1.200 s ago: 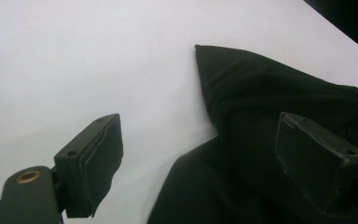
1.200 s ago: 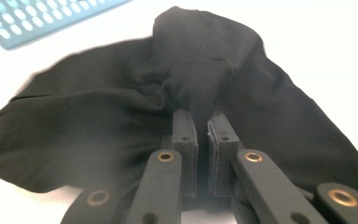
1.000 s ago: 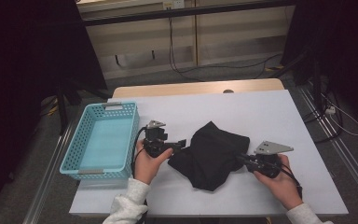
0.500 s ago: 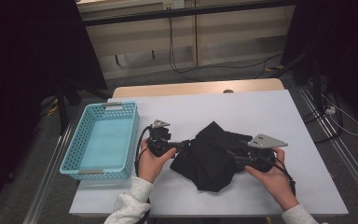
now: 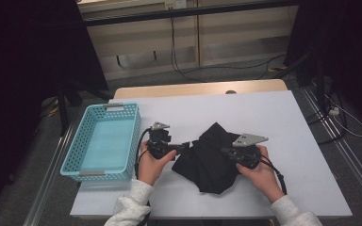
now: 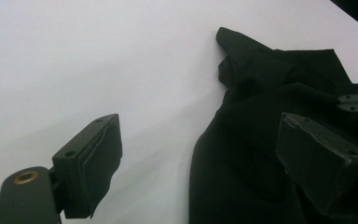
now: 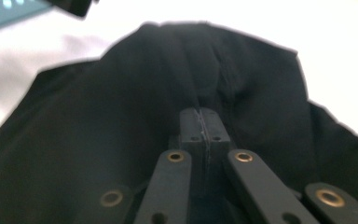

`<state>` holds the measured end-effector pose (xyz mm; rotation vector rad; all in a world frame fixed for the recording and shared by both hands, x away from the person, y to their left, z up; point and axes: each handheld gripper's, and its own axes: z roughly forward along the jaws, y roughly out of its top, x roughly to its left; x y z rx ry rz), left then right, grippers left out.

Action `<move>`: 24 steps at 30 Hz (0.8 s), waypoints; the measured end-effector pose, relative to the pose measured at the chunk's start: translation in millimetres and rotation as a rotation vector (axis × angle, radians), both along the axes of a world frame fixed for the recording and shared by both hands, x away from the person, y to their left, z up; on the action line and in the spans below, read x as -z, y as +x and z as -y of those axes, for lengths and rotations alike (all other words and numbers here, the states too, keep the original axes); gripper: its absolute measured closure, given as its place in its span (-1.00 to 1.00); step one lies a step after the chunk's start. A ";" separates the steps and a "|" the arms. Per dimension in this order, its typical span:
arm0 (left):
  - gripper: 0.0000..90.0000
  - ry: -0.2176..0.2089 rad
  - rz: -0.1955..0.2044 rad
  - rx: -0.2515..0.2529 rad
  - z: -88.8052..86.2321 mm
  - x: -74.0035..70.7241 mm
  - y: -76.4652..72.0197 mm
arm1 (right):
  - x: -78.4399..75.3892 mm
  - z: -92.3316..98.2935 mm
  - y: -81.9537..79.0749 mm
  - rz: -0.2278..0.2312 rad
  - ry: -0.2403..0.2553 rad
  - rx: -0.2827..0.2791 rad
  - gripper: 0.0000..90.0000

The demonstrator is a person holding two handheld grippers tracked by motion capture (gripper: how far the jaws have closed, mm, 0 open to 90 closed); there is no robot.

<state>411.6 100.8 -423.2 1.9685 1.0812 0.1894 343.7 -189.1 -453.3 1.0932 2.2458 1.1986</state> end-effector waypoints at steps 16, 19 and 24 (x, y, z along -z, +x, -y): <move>-0.67 -0.009 0.009 0.032 14.4 -2.8 4.1 | -0.4 78.3 -47.3 0.008 -0.083 0.095 1.00; -0.67 -0.008 0.006 0.037 19.6 -0.2 3.8 | 4.5 87.1 -52.0 -0.011 -0.097 0.106 1.00; -0.67 0.014 0.002 0.056 27.3 5.1 4.3 | 7.7 92.4 -54.8 -0.021 -0.095 0.108 1.00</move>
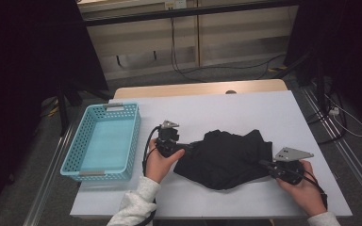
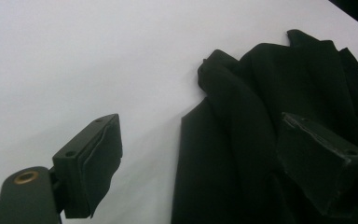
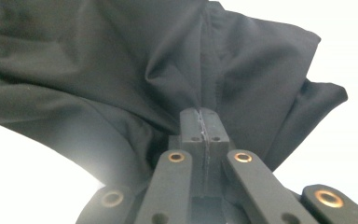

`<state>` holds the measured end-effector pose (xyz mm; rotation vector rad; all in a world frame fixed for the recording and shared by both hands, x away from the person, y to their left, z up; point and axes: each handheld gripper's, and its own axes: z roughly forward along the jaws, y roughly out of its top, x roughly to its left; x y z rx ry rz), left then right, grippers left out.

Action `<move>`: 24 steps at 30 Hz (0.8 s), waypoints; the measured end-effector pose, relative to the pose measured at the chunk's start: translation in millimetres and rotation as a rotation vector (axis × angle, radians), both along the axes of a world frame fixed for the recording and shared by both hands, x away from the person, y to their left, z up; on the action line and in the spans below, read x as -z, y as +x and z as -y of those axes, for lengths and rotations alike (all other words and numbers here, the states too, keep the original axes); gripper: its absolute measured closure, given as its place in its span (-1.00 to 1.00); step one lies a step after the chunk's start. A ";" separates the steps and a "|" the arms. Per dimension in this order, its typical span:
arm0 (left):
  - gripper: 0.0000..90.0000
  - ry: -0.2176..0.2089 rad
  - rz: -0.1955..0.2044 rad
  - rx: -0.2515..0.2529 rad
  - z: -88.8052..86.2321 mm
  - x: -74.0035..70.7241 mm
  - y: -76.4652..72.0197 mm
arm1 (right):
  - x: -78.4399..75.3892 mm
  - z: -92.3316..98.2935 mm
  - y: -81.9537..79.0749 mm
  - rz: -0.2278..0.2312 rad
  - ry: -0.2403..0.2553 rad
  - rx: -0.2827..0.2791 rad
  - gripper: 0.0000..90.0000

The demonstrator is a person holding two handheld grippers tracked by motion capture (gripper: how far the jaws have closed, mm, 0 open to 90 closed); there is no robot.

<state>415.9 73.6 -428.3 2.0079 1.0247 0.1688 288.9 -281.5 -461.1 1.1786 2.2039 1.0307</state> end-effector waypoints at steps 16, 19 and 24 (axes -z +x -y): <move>-0.53 0.038 -0.035 0.058 33.4 32.8 13.9 | 2.5 -12.1 -0.9 -0.008 0.017 -0.040 0.98; -0.20 0.017 -0.057 0.092 36.8 32.1 13.7 | 2.8 -13.5 -1.4 -0.004 0.019 -0.037 0.92; 0.60 0.002 -0.137 0.156 42.1 31.4 10.2 | 2.6 -17.1 -0.8 0.007 0.021 -0.037 0.81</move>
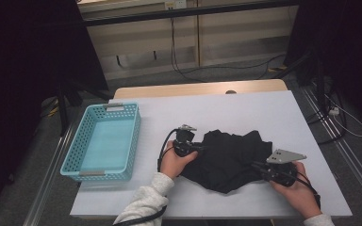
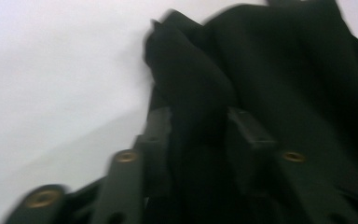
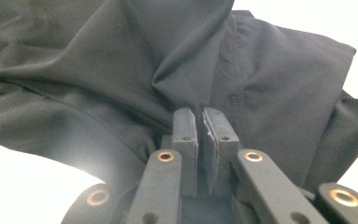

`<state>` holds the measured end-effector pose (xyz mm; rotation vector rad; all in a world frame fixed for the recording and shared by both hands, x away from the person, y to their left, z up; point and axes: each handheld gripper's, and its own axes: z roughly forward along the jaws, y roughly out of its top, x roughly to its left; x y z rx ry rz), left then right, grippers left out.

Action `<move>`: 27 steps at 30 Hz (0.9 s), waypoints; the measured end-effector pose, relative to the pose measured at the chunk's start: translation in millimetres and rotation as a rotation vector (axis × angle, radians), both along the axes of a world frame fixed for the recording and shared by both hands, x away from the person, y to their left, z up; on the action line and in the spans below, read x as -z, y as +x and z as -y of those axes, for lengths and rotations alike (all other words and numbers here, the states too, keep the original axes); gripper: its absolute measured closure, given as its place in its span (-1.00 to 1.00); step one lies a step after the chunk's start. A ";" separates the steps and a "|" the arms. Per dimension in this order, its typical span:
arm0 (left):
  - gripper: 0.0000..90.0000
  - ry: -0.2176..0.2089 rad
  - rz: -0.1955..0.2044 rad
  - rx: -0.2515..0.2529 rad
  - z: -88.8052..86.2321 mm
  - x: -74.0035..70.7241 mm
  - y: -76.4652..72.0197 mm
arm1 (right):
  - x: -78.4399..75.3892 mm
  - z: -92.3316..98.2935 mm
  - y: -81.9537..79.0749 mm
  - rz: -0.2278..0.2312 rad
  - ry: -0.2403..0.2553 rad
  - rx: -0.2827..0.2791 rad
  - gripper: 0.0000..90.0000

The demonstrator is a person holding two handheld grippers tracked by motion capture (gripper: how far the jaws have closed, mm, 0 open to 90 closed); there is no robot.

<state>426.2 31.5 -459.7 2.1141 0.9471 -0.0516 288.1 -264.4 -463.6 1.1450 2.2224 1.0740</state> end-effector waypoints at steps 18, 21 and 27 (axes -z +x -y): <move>0.91 -0.037 0.090 -0.250 -76.5 -44.7 1.4 | -22.5 -0.7 11.0 0.120 0.070 0.121 0.11; 0.91 -0.030 0.084 -0.278 -85.9 -46.3 0.3 | -20.8 -5.0 13.8 0.110 0.068 0.108 0.09; 0.90 0.000 0.033 -0.236 -80.1 -41.6 -4.3 | -13.2 -2.2 20.0 0.085 0.046 0.125 0.07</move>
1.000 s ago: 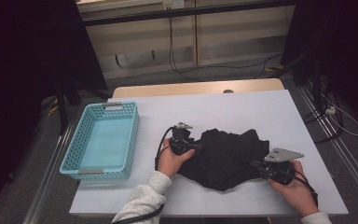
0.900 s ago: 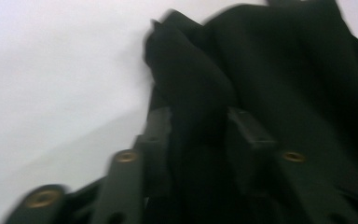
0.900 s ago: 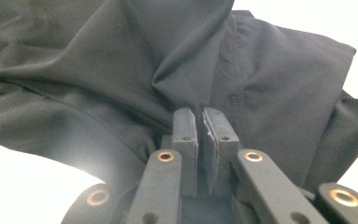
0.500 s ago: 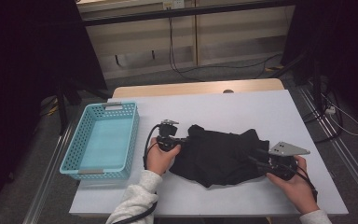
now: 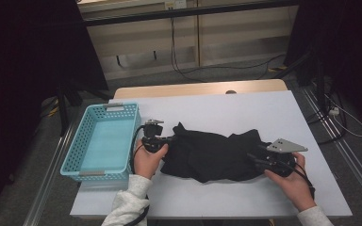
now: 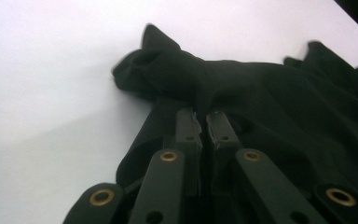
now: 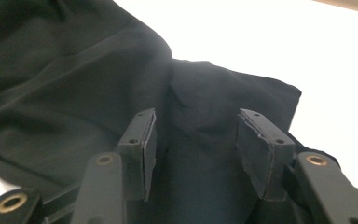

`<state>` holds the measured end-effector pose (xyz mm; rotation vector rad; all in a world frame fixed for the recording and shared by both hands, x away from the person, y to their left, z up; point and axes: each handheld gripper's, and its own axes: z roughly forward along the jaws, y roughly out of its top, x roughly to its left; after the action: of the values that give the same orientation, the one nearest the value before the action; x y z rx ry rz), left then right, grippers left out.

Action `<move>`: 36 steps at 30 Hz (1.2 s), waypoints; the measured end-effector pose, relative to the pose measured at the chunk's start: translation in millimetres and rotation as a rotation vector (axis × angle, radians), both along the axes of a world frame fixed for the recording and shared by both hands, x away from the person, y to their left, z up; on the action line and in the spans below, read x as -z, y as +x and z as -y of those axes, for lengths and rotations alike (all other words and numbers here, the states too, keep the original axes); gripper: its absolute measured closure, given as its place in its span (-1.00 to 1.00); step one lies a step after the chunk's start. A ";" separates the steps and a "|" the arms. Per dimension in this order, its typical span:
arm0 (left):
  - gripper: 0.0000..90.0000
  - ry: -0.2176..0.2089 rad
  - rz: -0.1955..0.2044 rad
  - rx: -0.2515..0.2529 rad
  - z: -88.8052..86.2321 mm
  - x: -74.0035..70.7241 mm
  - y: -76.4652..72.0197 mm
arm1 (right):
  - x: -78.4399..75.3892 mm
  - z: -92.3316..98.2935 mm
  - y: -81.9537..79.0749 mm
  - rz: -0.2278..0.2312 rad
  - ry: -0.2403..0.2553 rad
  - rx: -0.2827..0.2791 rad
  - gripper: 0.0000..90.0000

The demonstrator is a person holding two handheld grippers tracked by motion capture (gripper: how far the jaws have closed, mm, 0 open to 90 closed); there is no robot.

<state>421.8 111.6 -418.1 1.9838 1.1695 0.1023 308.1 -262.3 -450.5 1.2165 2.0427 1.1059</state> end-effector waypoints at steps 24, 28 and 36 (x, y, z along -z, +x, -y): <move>0.90 -0.008 -0.056 0.053 8.0 10.4 -2.1 | -6.9 -32.5 63.3 -0.006 -0.079 0.018 0.14; 0.90 -0.012 -0.069 0.063 6.5 10.4 -3.0 | 3.7 -35.5 75.2 -0.061 -0.108 0.036 0.27; 0.90 -0.015 -0.078 0.070 6.3 10.3 -5.3 | 13.0 -35.1 73.9 -0.134 -0.074 -0.024 0.91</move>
<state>416.6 105.2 -428.4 2.0288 1.1451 -0.0196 382.0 -227.2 -463.5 1.2621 2.1828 0.9737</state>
